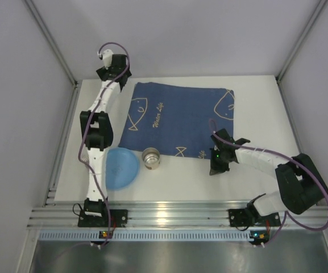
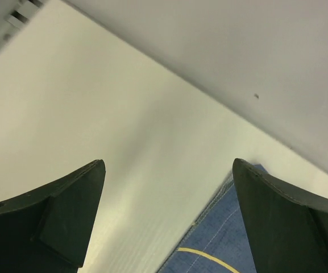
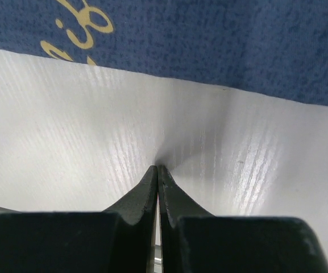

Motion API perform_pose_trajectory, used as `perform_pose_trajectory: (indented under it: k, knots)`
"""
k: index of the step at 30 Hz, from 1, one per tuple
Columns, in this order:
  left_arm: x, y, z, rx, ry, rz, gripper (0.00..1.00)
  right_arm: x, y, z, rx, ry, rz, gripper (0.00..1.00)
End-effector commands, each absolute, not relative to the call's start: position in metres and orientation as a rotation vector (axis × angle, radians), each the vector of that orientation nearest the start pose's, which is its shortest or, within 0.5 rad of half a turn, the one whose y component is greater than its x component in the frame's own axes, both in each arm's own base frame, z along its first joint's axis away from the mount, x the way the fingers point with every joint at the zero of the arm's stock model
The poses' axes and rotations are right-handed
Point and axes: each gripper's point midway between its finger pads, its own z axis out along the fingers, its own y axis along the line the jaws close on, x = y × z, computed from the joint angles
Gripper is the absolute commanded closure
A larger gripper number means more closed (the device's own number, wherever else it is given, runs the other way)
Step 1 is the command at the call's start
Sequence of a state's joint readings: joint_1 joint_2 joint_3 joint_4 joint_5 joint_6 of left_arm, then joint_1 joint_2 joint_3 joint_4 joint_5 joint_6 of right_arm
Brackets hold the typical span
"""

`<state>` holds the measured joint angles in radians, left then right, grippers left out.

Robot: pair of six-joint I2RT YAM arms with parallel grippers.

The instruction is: Set the dinner table for one person

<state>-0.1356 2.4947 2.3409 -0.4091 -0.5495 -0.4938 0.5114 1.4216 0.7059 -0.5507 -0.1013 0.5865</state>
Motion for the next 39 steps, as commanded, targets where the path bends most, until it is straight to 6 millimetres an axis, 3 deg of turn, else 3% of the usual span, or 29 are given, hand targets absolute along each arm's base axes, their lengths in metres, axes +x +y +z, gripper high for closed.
perform_pose_trajectory:
  k: [1, 6, 10, 11, 13, 14, 15, 17, 19, 20, 21, 22, 23, 25, 26, 27, 28, 31, 35, 36, 37, 39]
  knots:
    - [0.655, -0.017, 0.250, -0.686, 1.733, 0.106, 0.01, 0.188, 0.141, 0.012, 0.140, 2.915, 0.287, 1.00]
    - [0.618, -0.030, 0.229, -0.609, 1.908, 0.077, 0.01, 0.195, 0.152, 0.025, 0.108, 2.891, 0.353, 1.00]
    - [0.567, -0.030, 0.213, -0.596, 2.030, 0.079, 0.01, 0.218, 0.173, 0.052, 0.042, 2.814, 0.466, 1.00]
    - [0.548, -0.032, 0.208, -0.594, 2.068, 0.066, 0.01, 0.229, 0.183, 0.067, 0.022, 2.774, 0.519, 1.00]
    - [0.528, -0.039, 0.205, -0.578, 2.112, 0.012, 0.02, 0.246, 0.196, 0.085, -0.013, 2.720, 0.564, 1.00]
    - [0.510, -0.042, 0.187, -0.579, 2.175, 0.003, 0.02, 0.251, 0.202, 0.089, -0.024, 2.713, 0.589, 1.00]
    - [0.498, -0.056, 0.201, -0.550, 2.182, -0.099, 0.03, 0.255, 0.206, 0.088, -0.033, 2.721, 0.596, 1.00]
    - [0.475, -0.069, 0.190, -0.520, 2.238, -0.141, 0.05, 0.267, 0.218, 0.099, -0.052, 2.696, 0.639, 1.00]
    - [0.451, -0.095, 0.203, -0.434, 2.267, -0.214, 0.05, 0.275, 0.226, 0.098, -0.061, 2.704, 0.657, 1.00]
    - [0.441, -0.101, 0.200, -0.408, 2.291, -0.217, 0.05, 0.275, 0.232, 0.098, -0.072, 2.709, 0.694, 0.96]
    - [0.427, -0.115, 0.198, -0.359, 2.323, -0.223, 0.05, 0.276, 0.239, 0.097, -0.089, 2.712, 0.724, 0.82]
    - [0.417, -0.119, 0.211, -0.341, 2.304, -0.230, 0.05, 0.274, 0.250, 0.103, -0.128, 2.698, 0.770, 0.71]
    - [0.404, -0.126, 0.205, -0.312, 2.329, -0.233, 0.04, 0.273, 0.263, 0.109, -0.172, 2.677, 0.832, 0.49]
    - [0.385, -0.127, 0.213, -0.326, 2.319, -0.261, 0.04, 0.264, 0.292, 0.126, -0.284, 2.638, 0.898, 0.38]
    - [0.374, -0.124, 0.204, -0.336, 2.343, -0.254, 0.04, 0.260, 0.303, 0.131, -0.327, 2.627, 0.921, 0.35]
    - [0.366, -0.122, 0.202, -0.353, 2.348, -0.255, 0.05, 0.248, 0.318, 0.131, -0.392, 2.634, 0.935, 0.34]
    - [0.360, -0.119, 0.201, -0.357, 2.349, -0.251, 0.05, 0.248, 0.332, 0.144, -0.424, 2.600, 0.958, 0.34]
    - [0.338, -0.105, 0.200, -0.376, 2.340, -0.211, 0.04, 0.233, 0.364, 0.150, -0.510, 2.588, 0.981, 0.34]
    - [0.314, -0.087, 0.192, -0.390, 2.363, -0.131, 0.04, 0.224, 0.388, 0.135, -0.588, 2.624, 0.884, 0.36]
    - [0.309, -0.085, 0.196, -0.394, 2.353, -0.131, 0.04, 0.220, 0.393, 0.119, -0.603, 2.665, 0.845, 0.38]
    - [0.305, -0.083, 0.195, -0.395, 2.357, -0.125, 0.04, 0.220, 0.394, 0.118, -0.602, 2.688, 0.810, 0.39]
    - [0.297, -0.079, 0.200, -0.404, 2.351, -0.122, 0.04, 0.222, 0.391, 0.096, -0.586, 2.742, 0.683, 0.40]
